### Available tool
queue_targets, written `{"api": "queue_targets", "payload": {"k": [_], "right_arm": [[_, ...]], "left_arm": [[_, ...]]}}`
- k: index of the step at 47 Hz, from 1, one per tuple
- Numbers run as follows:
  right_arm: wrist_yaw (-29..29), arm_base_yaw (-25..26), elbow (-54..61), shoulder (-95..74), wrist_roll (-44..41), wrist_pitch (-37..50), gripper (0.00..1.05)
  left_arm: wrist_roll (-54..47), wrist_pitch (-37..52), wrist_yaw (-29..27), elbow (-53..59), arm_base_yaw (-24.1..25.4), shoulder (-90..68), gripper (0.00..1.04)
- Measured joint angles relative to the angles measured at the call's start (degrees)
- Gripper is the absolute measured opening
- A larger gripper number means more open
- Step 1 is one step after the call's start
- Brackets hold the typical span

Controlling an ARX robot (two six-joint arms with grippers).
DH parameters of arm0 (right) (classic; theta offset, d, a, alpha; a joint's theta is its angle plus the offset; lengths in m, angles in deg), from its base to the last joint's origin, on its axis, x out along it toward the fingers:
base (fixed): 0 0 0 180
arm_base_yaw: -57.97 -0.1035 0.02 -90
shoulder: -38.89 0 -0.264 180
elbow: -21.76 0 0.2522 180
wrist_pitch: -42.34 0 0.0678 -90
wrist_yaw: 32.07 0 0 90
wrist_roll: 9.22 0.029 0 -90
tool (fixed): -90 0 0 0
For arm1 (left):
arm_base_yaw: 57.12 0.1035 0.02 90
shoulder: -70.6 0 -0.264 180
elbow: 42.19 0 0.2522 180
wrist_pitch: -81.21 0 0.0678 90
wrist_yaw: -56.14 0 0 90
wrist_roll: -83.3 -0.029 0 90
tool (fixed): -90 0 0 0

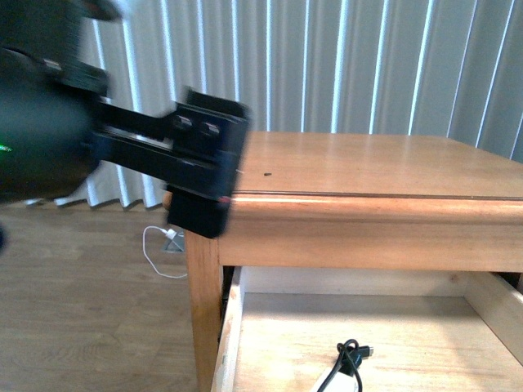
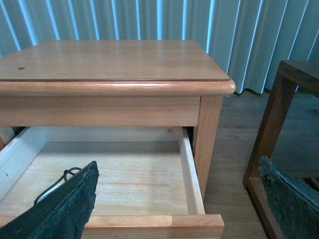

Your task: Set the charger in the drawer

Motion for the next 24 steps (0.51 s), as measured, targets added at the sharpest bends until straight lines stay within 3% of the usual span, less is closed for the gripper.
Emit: {"api": "queue_targets", "payload": {"k": [13, 24], "right_arm": [[0.0, 0.0, 0.0, 0.0, 0.0, 0.0, 0.96], [0.0, 0.0, 0.0, 0.0, 0.0, 0.0, 0.96]], "left_arm": [[5.1, -8.9, -4.4, 14.8, 7.0, 24.5, 0.99], [14.5, -26.7, -3.6, 24.5, 20.4, 52.1, 0.99]]}}
